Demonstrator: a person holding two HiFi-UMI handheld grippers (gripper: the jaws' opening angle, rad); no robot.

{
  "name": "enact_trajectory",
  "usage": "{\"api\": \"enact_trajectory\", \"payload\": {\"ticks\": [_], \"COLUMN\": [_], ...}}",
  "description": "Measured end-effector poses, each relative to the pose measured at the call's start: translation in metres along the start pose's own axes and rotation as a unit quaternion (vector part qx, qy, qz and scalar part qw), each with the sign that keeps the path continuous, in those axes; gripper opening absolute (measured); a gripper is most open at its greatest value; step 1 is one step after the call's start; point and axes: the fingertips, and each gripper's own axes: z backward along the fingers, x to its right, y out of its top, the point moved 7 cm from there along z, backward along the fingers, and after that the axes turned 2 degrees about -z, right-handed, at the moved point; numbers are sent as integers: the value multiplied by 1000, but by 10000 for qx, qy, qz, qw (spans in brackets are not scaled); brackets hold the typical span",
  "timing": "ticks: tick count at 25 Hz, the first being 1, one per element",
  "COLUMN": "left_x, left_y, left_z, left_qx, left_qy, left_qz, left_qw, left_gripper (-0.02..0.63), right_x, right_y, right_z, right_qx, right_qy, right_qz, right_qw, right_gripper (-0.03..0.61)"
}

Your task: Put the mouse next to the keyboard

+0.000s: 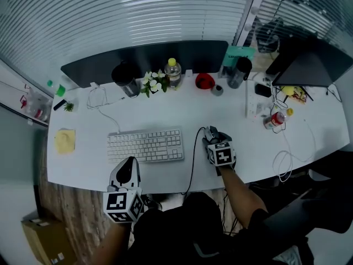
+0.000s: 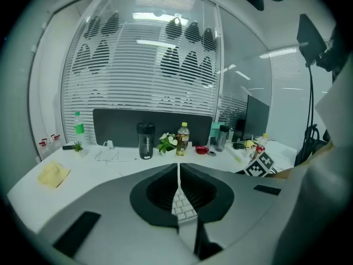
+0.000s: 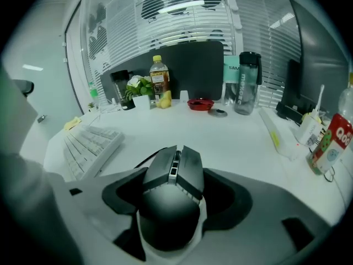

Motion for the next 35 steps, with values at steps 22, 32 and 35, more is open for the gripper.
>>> {"api": "enact_trajectory", "payload": {"ticks": [22,32,35], "left_x": [-14,-29,-33], "left_y": [11,46,59], "left_z": [7,18,21], "left_qx": [107,549,703], "left_qy": [-99,-517,-678], "left_qz": [-8,-289,-415], "left_qw": [9999,9967,9943], "left_gripper": [32,32,32], "right_x": [0,-31,-49], "right_y": [2,72,92], "right_z": [5,88,121], "right_qx": [-17,957,1261], "right_qy": [-190,-117,-13], "right_qz": [210,243,308], "right_qw": [9996,9950,9915], "right_gripper": [342,337,330]}}
